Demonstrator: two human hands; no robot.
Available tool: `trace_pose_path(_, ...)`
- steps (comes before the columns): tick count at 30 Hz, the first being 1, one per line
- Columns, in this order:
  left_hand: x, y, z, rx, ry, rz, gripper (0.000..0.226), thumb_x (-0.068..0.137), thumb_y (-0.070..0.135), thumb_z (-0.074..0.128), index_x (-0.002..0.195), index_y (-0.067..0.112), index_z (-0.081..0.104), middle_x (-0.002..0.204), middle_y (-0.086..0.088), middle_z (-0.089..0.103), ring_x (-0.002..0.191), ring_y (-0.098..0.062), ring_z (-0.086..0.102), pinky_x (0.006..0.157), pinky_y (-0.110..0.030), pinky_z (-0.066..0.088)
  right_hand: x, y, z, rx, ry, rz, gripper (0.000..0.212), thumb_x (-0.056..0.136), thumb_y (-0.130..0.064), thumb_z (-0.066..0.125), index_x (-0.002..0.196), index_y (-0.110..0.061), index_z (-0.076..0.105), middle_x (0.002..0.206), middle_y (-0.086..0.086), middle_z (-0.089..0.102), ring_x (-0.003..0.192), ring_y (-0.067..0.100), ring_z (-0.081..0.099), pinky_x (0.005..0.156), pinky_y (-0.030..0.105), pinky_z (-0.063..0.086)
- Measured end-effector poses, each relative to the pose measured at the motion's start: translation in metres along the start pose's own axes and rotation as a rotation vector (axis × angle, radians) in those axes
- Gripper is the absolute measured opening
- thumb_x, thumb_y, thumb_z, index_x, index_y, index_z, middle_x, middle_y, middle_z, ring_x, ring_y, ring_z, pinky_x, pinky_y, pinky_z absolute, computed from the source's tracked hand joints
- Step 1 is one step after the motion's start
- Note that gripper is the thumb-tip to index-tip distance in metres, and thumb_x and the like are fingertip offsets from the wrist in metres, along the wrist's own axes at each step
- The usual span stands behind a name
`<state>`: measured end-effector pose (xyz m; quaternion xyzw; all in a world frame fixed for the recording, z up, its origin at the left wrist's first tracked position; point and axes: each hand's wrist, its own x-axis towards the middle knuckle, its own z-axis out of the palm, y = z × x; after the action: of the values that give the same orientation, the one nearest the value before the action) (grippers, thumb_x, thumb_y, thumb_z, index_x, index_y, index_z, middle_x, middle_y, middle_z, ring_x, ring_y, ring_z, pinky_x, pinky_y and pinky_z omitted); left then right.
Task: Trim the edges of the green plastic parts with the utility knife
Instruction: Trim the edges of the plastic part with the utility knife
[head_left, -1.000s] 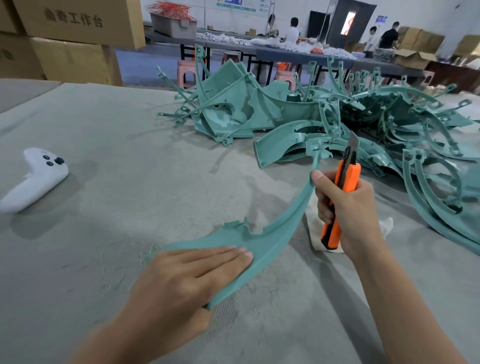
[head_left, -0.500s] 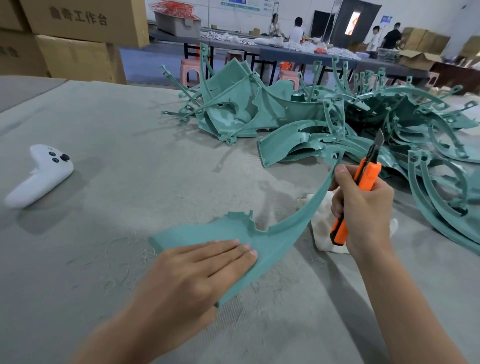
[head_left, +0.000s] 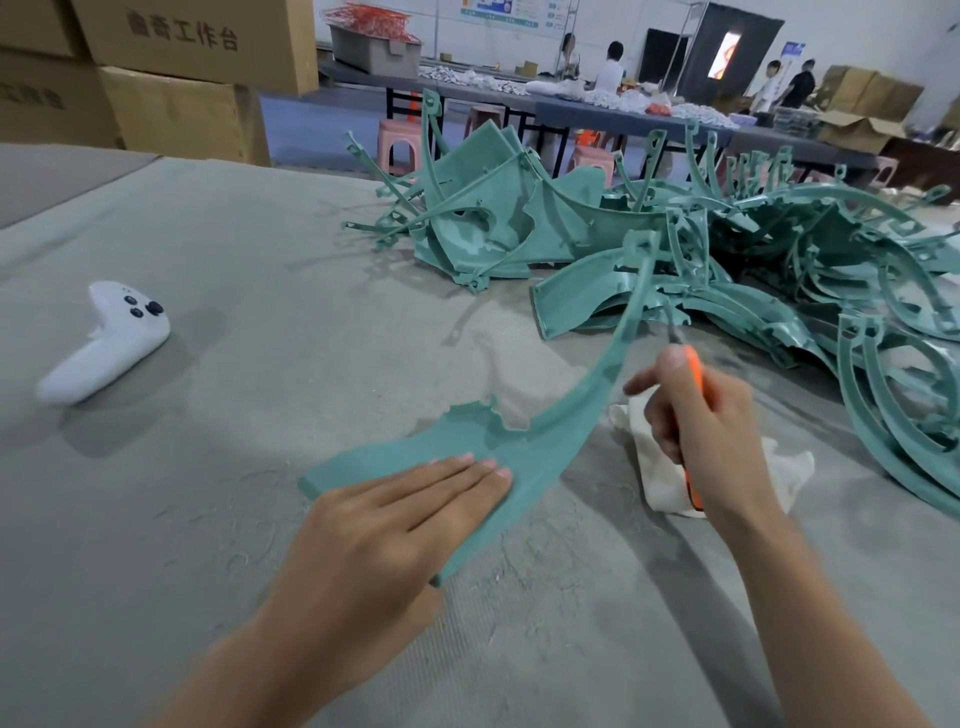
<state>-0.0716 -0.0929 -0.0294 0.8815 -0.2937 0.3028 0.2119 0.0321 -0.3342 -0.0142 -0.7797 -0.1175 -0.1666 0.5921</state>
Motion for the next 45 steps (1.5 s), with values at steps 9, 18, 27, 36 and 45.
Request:
trace_pose_path(9, 0.002, 0.004, 0.001, -0.226, 0.168, -0.173, 0.053, 0.064, -0.011, 0.064, 0.109, 0.017, 0.071, 0.107, 0.014, 0.068, 0.094, 0.004, 0.066, 0.080, -0.004, 0.046, -0.002, 0.008, 0.002, -0.446, -0.006, -0.175, 0.081, 0.086, -0.072, 0.037, 0.060, 0.004, 0.049, 0.049, 0.013, 0.037, 0.043, 0.013, 0.029, 0.047, 0.034, 0.024)
trace_pose_path(18, 0.003, 0.005, -0.004, -0.296, 0.103, -0.145, 0.039, 0.072, -0.006, 0.066, 0.105, 0.013, 0.074, 0.097, 0.015, 0.070, 0.082, 0.014, 0.062, 0.071, -0.002, 0.044, 0.002, 0.010, -0.005, -0.485, 0.092, -0.245, 0.069, 0.089, -0.066, 0.044, 0.053, -0.008, 0.037, 0.042, -0.005, 0.034, 0.041, 0.012, 0.033, 0.043, 0.025, 0.021)
trace_pose_path(27, 0.003, 0.005, -0.006, -0.354, 0.024, 0.036, 0.039, 0.077, -0.002, 0.054, 0.111, 0.010, 0.070, 0.110, 0.009, 0.070, 0.102, 0.003, 0.065, 0.086, -0.010, 0.048, 0.011, 0.011, -0.023, -0.302, 0.236, -0.099, 0.076, 0.089, -0.068, 0.043, 0.054, -0.001, 0.047, 0.042, -0.005, 0.042, 0.041, 0.010, 0.033, 0.046, 0.028, 0.027)
trace_pose_path(36, 0.002, -0.005, 0.006, -0.036, 0.089, 0.139, 0.033, 0.095, 0.004, 0.043, 0.107, 0.016, 0.072, 0.112, 0.006, 0.070, 0.109, -0.015, 0.065, 0.089, -0.043, 0.054, 0.013, -0.002, -0.029, 0.411, 0.235, 0.214, 0.058, 0.083, -0.068, 0.060, 0.082, -0.012, 0.071, 0.053, -0.005, 0.040, 0.039, 0.010, 0.030, 0.039, 0.023, 0.024)
trace_pose_path(45, 0.001, -0.023, 0.005, 0.361, 0.484, -0.318, 0.041, 0.083, -0.004, 0.058, 0.122, 0.006, 0.063, 0.130, -0.008, 0.058, 0.121, -0.033, 0.055, 0.107, -0.051, 0.037, 0.000, -0.018, -0.009, 0.493, 0.053, 0.080, 0.024, 0.095, -0.015, 0.061, 0.074, -0.016, 0.072, 0.060, 0.001, 0.057, 0.038, 0.011, 0.034, 0.039, 0.021, 0.027)
